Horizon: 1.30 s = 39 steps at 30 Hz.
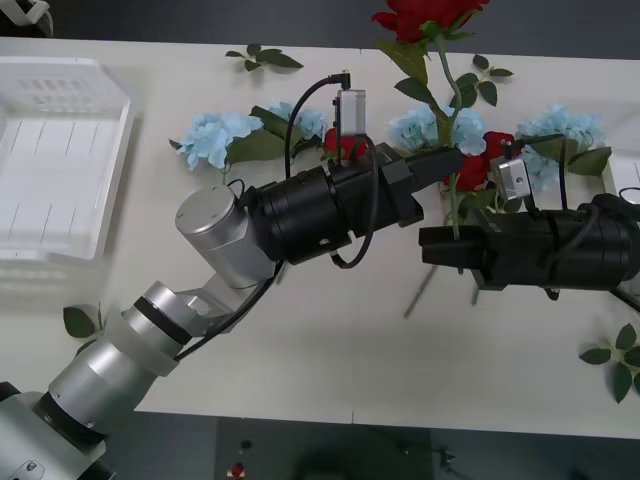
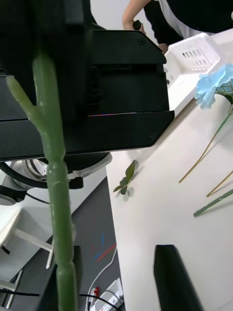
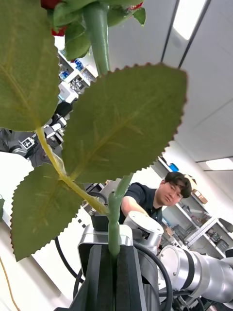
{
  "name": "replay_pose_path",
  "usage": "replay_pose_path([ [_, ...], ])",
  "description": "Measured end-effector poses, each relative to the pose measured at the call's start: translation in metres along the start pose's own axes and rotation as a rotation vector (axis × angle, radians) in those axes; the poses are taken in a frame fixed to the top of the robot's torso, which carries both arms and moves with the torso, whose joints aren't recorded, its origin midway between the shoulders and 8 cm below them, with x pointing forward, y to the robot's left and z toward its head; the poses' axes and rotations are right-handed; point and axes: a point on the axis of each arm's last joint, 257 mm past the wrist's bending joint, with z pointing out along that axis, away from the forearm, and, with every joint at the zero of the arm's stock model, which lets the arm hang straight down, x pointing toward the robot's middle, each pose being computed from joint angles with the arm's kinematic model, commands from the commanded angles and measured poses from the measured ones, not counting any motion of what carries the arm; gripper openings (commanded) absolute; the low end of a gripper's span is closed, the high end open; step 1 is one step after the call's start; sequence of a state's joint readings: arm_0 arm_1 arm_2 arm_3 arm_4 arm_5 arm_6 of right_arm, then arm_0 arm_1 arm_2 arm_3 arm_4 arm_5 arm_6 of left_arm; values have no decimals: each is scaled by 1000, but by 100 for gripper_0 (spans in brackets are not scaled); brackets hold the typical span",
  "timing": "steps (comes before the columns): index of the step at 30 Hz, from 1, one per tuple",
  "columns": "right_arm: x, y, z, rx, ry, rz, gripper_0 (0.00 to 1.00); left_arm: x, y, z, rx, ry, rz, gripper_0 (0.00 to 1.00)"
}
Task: Put the red flowers into the right box and the blue flowers into the left box
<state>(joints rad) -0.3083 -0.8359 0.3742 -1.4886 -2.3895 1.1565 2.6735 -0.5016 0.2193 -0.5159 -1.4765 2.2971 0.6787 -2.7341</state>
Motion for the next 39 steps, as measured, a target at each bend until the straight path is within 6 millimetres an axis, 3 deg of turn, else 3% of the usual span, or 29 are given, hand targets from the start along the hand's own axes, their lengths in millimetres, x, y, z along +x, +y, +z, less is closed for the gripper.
replay_pose_path([
  [9,-1,3,6,-15,-16,5,0,-1,4,0,-14,-6,-1,1],
  [12,-2,4,8,-19,-19,6,0,-2,4,0,-15,-6,-1,45],
  [15,-2,4,8,-20,-22,7,0,-2,4,0,-15,-6,-1,57],
  [20,-5,5,8,-24,-31,11,0,-7,6,-8,-14,-14,-22,59],
  [27,-19,4,4,-19,-80,28,0,-18,15,-47,-8,13,-47,59],
  [32,-42,-10,-33,66,-69,-12,0,-29,30,-88,-37,67,-23,59],
  [39,-80,-39,-137,354,43,123,0,-82,90,-177,-242,141,150,59],
])
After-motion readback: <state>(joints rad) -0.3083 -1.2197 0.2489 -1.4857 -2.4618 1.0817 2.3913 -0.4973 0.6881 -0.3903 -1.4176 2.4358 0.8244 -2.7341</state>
